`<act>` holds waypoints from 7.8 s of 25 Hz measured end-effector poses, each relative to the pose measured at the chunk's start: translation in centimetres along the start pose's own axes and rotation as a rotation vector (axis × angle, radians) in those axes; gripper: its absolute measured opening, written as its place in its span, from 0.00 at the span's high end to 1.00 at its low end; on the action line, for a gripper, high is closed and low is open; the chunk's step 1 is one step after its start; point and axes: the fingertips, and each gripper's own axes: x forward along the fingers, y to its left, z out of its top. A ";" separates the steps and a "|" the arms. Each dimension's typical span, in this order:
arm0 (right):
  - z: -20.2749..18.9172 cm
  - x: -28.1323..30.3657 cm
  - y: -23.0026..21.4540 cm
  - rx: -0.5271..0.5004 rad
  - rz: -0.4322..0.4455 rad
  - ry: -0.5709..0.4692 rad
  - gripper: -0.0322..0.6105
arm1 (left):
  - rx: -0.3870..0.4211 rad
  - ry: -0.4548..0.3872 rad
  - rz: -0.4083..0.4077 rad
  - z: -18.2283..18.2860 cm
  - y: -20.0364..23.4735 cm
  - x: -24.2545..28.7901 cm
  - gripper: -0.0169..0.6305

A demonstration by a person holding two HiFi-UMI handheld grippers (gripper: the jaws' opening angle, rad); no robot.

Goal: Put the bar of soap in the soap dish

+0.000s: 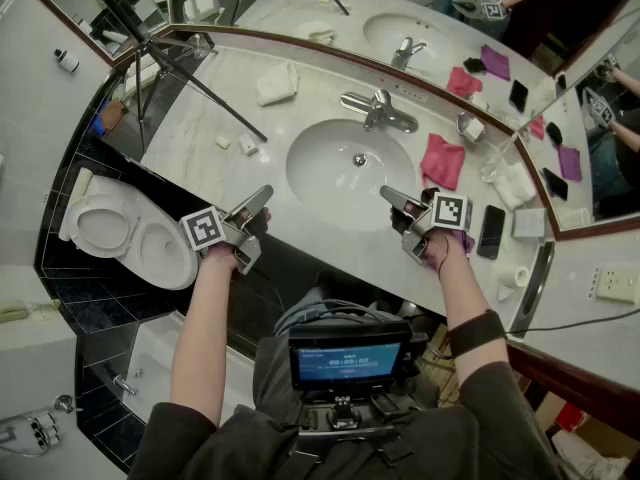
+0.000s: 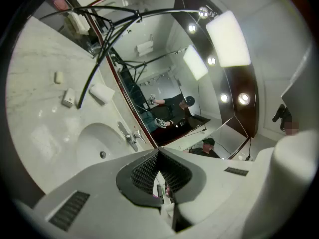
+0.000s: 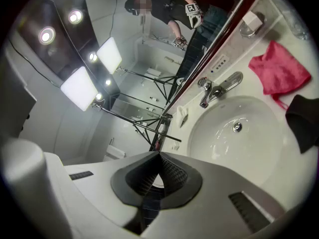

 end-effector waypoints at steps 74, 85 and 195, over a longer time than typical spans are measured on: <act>-4.3 -38.6 -12.6 -0.428 -1.218 -0.533 0.92 | 1.264 0.735 0.231 -20.9 -0.5 58.2 0.48; -4.9 -39.2 -12.8 -0.454 -1.234 -0.573 0.92 | 1.199 0.893 0.294 -21.4 1.3 59.5 0.64; -1.7 -43.5 -3.3 -0.592 -1.261 -0.512 0.92 | 0.957 0.490 -0.040 -19.8 -16.8 29.6 0.97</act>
